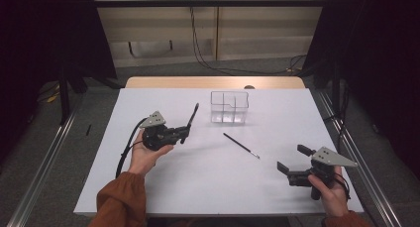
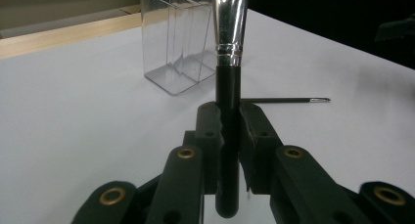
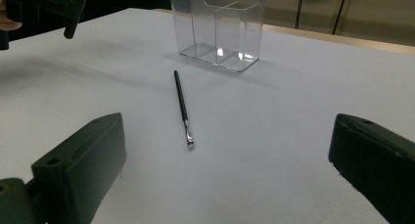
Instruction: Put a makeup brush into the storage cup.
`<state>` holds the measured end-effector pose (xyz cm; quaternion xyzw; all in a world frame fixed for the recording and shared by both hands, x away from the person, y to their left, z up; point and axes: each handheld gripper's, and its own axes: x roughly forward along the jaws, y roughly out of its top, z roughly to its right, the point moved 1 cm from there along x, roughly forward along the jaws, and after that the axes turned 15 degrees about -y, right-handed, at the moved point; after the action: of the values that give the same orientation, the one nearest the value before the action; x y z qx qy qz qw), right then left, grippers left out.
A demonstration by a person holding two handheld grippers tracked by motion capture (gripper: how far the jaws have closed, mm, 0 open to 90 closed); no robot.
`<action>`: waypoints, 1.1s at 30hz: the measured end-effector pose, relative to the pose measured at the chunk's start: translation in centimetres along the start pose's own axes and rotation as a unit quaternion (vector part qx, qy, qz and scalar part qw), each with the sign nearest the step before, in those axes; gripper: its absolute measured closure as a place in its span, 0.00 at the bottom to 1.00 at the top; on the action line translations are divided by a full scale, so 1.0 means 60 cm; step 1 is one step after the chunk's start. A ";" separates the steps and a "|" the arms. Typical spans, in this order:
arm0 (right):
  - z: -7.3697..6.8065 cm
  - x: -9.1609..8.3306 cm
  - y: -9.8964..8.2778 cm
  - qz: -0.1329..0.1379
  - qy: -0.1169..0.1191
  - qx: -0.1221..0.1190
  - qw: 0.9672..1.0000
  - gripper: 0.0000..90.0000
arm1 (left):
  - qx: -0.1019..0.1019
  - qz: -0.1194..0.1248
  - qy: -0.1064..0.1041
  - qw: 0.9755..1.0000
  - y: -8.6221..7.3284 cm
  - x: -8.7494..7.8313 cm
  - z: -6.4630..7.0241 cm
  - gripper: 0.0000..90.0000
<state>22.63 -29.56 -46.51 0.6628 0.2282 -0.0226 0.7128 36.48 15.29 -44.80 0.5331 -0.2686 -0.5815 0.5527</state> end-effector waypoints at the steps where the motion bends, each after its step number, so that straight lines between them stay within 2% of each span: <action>1: 0.000 0.001 0.000 0.001 0.000 0.000 1.000 0.00 | -0.001 0.002 0.001 1.000 0.000 -0.001 0.002 0.89; 6: -0.001 0.007 0.002 0.000 0.009 0.011 1.000 0.00 | 0.006 0.007 0.000 1.000 -0.003 -0.002 0.016 0.89; 8: -0.003 0.010 0.005 0.001 0.008 0.003 1.000 0.00 | 0.010 0.001 0.014 1.000 -0.006 -0.004 0.021 0.89; 10: -0.006 0.013 0.008 0.005 0.012 0.003 1.000 0.00 | 0.007 0.006 0.018 1.000 -0.013 -0.006 0.024 0.89; 12: -0.009 0.014 0.013 0.009 0.016 -0.002 1.000 0.00 | 0.011 -0.001 0.025 1.000 -0.019 -0.011 0.029 0.89; 17: -0.015 0.019 0.022 0.015 0.028 -0.007 0.999 0.00 | 0.010 0.010 0.012 1.000 -0.027 -0.014 0.047 0.89; 21: -0.026 0.026 0.027 0.015 0.040 -0.013 0.999 0.00 | 0.010 0.010 -0.005 1.000 -0.028 -0.006 0.056 0.89; 22: -0.028 0.028 0.028 0.014 0.044 -0.015 0.999 0.00 | 0.012 0.010 -0.002 1.000 -0.028 -0.004 0.059 0.89; 26: -0.035 0.036 0.034 0.016 0.054 -0.015 0.998 0.02 | 0.012 0.008 -0.015 1.000 -0.030 0.011 0.069 0.89; 30: -0.051 0.049 0.048 0.018 0.073 -0.014 0.997 0.02 | 0.011 0.009 -0.024 1.000 -0.028 0.021 0.075 0.89; 33: -0.066 0.055 0.058 0.019 0.086 -0.019 0.996 0.02 | 0.008 0.024 -0.030 0.999 -0.021 0.021 0.083 0.89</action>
<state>25.59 -24.47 -44.47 0.6527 0.2762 0.0524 0.7035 31.68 13.07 -44.90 0.5134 -0.3023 -0.5818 0.5536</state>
